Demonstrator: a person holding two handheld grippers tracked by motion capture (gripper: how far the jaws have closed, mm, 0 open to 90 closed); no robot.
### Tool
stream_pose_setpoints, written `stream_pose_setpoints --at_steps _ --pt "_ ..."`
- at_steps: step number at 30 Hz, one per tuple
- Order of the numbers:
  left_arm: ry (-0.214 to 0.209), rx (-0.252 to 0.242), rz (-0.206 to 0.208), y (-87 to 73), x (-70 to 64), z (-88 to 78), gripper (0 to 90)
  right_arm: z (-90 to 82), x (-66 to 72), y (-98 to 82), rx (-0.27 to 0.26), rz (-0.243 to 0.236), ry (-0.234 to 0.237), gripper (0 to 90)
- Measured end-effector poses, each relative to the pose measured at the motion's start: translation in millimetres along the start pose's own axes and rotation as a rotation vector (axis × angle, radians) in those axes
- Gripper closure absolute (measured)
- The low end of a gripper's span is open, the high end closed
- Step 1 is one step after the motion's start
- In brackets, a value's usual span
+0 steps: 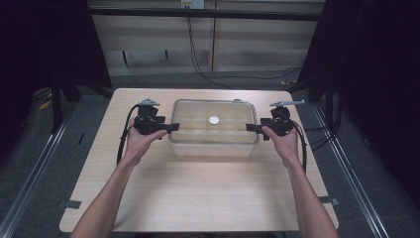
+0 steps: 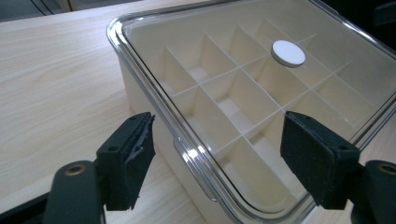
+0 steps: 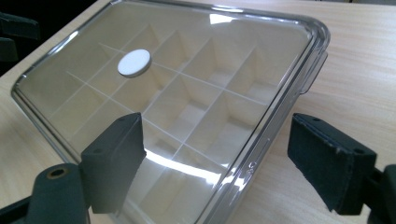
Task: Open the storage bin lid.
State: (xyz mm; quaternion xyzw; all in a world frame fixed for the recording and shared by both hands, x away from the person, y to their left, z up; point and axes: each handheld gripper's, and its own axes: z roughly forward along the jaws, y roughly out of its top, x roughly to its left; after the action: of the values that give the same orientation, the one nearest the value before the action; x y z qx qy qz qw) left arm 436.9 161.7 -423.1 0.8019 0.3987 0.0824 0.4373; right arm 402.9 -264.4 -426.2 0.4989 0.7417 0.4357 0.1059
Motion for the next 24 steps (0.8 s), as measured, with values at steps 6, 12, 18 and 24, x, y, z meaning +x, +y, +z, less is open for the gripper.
stream_pose_setpoints --at_steps 6,12,18,24 --pt "-0.004 0.021 -0.024 -6.6 8.6 9.8 24.2 7.0 5.9 -0.9 -0.003 -0.007 -0.005 19.8" --pt "0.006 0.038 -0.037 -7.8 8.7 20.1 22.4 13.6 2.2 -2.6 0.011 0.022 0.003 17.6" --pt "-0.011 0.048 -0.053 -4.9 10.1 28.8 21.7 17.9 -1.9 -1.7 0.018 0.041 0.008 15.2" --pt "-0.030 0.032 -0.044 -4.9 8.6 32.0 21.7 25.1 -6.1 -2.8 0.044 0.078 0.011 13.3"
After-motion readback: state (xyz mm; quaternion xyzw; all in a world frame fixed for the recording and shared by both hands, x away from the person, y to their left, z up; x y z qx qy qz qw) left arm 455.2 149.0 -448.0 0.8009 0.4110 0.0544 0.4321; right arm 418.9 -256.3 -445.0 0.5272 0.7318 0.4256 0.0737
